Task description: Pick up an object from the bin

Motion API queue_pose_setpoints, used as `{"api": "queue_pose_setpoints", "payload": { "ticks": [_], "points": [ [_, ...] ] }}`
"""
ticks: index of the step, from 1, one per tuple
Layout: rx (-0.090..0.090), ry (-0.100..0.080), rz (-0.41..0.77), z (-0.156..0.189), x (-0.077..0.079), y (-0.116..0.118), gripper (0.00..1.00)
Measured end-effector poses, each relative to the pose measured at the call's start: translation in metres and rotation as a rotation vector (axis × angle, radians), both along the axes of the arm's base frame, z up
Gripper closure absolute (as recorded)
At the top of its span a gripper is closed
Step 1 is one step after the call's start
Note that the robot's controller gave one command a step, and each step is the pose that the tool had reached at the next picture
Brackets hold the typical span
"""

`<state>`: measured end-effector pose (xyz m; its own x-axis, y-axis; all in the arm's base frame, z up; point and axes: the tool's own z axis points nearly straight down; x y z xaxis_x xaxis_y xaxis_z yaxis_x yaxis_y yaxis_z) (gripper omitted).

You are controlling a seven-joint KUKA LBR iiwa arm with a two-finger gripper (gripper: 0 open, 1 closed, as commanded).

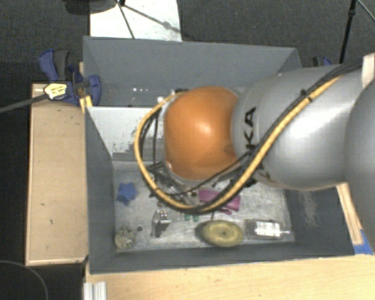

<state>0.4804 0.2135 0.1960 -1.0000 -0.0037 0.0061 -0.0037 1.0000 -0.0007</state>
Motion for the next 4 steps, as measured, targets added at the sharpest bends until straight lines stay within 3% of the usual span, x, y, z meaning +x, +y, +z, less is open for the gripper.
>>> {"api": "queue_pose_setpoints", "payload": {
  "ticks": [1, 2, 3, 4],
  "points": [
    [0.0, -0.002, 0.158, -0.126, 0.007, -0.014, 0.0],
    [0.001, -0.011, 0.097, -0.125, 0.048, -0.055, 0.0],
    [-0.002, -0.008, 0.12, -0.115, 0.057, -0.124, 0.0],
    [0.001, -0.008, -0.097, -0.124, 0.047, -0.176, 0.0]
  ]
}}
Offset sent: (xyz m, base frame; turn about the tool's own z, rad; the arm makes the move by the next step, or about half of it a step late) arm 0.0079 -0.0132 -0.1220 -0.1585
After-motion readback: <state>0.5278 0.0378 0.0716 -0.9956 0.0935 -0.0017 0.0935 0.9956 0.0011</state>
